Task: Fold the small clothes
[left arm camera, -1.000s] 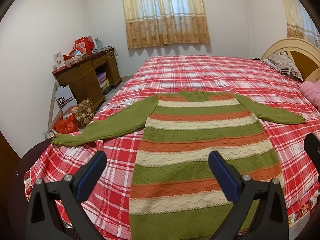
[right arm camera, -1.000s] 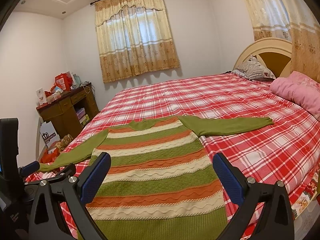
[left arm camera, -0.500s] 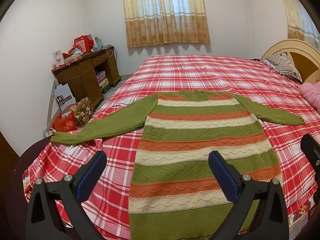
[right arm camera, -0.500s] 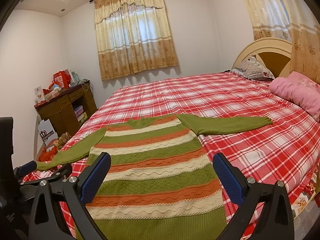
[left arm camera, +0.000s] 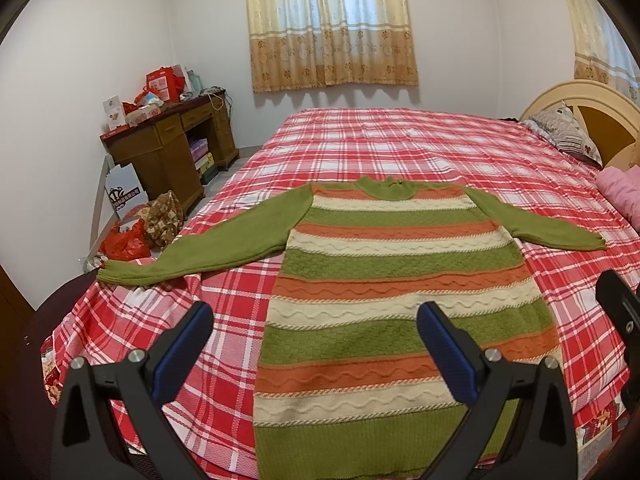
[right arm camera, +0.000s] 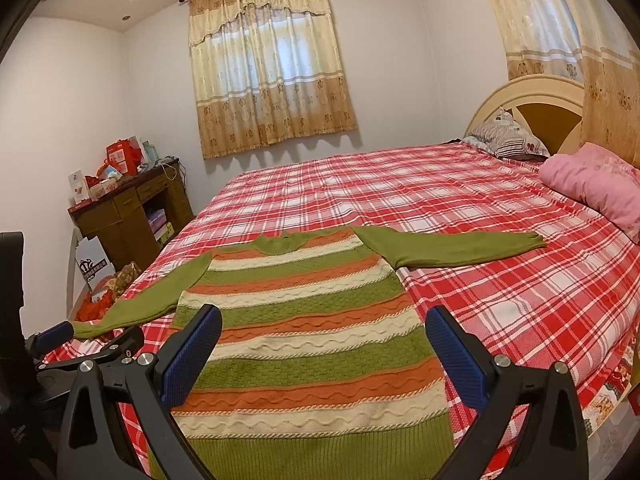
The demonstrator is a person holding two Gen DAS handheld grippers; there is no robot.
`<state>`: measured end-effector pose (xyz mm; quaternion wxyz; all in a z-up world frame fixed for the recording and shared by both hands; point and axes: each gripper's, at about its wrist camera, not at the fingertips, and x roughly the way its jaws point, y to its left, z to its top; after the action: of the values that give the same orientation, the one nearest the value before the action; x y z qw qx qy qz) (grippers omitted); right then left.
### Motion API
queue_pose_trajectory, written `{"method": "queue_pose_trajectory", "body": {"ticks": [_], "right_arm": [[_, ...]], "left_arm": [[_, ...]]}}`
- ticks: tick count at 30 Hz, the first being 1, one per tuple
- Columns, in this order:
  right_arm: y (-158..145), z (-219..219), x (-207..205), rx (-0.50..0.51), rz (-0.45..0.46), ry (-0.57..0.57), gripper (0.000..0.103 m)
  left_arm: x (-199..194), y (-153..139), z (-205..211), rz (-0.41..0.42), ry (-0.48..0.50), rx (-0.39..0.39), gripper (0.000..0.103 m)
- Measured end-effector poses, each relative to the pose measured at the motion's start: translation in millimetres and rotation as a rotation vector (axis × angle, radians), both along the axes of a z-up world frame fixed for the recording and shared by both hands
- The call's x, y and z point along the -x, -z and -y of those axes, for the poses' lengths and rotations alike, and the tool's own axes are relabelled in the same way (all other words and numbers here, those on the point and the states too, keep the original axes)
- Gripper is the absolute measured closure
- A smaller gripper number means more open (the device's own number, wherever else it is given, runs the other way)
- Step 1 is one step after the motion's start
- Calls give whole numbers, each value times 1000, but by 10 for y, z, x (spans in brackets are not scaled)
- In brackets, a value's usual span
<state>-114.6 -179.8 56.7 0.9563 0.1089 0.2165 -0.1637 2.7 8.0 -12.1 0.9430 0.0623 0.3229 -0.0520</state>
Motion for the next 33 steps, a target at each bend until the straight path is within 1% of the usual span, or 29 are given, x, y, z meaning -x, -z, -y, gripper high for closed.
{"method": "queue_pose_trajectory", "body": {"ticks": [14,17,21,26,29,33], "right_arm": [[22,12,-33,10,-5,10,1],[21,7,-54,30,3,22,1],[-2,13,-101,84,22,55,1],[-32,62,-209,158,56,116,1],[-61,155,-329,145,64,100,1],[-76,341,-524,95,58,100,1]], "left_arm": [[-48,37,-35,-19,4,5,0],[-75,53,-30,-25,9,10,0],[-147,88,-2,-38,19,19,0],[-294,132,57,-45,16,4,0],[-424,153,109,-50,8,-10,0],[-578,177,168,-60,1,-20,0]]}}
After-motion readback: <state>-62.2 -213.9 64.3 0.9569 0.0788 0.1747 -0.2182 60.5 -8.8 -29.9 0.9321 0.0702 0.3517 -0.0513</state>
